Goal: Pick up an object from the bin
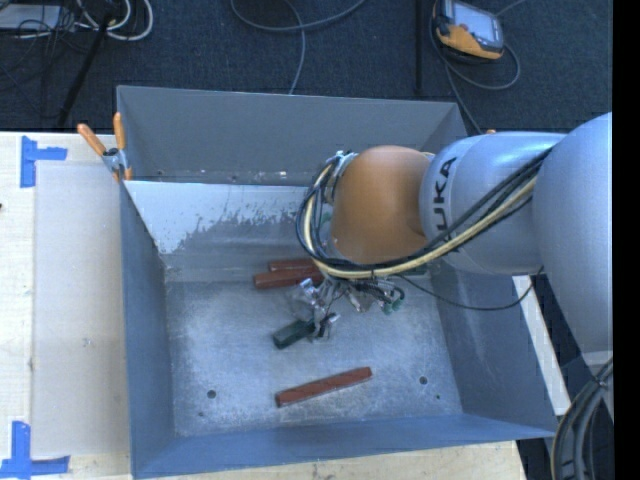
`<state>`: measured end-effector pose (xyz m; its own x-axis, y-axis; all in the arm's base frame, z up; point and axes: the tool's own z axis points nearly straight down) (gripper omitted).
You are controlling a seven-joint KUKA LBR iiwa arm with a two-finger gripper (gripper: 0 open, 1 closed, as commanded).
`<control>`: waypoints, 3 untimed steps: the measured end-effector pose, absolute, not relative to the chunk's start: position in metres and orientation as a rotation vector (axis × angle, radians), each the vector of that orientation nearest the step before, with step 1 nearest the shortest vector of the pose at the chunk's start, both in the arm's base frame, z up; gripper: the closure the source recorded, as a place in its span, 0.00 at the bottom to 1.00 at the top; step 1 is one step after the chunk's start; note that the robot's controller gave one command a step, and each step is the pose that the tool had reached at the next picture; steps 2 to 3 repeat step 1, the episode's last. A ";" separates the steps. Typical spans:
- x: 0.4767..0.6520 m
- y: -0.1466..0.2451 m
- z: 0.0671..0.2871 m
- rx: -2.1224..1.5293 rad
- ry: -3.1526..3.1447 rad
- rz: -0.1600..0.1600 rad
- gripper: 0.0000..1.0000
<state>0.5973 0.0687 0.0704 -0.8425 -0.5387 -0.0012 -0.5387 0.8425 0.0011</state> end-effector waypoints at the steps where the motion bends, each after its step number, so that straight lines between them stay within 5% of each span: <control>1: 0.597 0.030 0.210 -0.867 3.010 -0.004 1.00; 3: 0.597 0.030 0.210 -0.867 3.010 -0.004 1.00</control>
Offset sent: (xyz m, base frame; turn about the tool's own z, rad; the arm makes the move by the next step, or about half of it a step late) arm -0.0027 -0.0383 0.1353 0.0032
